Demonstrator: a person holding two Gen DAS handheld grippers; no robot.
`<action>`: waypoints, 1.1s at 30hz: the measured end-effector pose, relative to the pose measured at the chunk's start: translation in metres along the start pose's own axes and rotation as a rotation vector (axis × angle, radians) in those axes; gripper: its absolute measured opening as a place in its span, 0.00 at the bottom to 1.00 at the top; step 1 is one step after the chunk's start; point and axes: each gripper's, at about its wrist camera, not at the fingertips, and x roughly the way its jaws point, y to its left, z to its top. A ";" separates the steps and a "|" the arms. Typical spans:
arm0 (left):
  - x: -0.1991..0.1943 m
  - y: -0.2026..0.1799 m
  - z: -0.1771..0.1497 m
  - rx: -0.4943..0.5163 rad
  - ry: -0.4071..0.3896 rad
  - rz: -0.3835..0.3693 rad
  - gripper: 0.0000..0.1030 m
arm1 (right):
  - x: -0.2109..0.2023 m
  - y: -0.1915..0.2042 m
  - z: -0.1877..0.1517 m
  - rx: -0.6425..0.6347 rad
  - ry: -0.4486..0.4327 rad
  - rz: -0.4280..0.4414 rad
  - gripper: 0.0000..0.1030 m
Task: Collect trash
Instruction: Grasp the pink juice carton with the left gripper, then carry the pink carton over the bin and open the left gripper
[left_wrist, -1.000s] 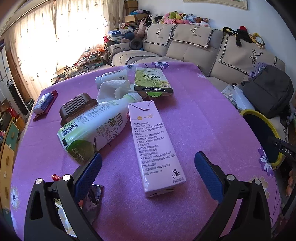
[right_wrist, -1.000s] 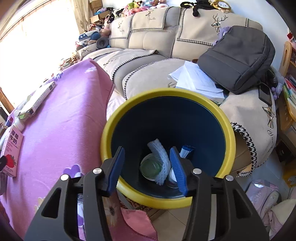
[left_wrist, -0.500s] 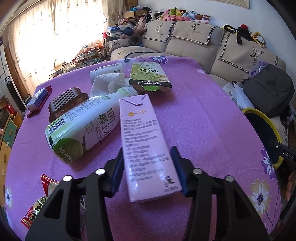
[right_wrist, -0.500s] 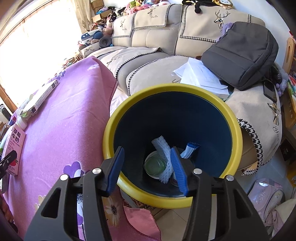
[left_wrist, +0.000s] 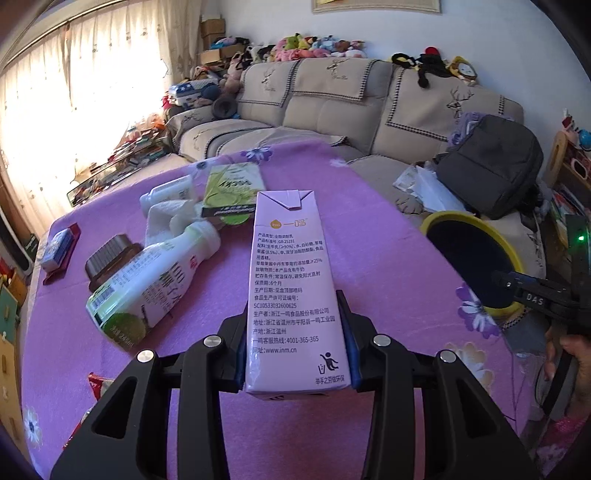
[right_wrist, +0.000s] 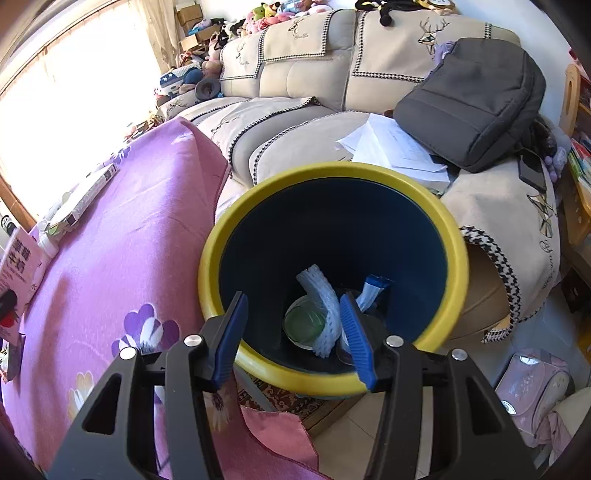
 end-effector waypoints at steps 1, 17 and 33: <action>-0.001 -0.007 0.004 0.014 -0.003 -0.025 0.38 | -0.004 -0.003 -0.001 0.006 -0.007 -0.001 0.48; 0.068 -0.188 0.078 0.259 0.134 -0.363 0.38 | -0.050 -0.052 -0.008 0.084 -0.102 -0.087 0.50; 0.189 -0.260 0.063 0.292 0.402 -0.296 0.44 | -0.050 -0.068 -0.013 0.119 -0.087 -0.100 0.51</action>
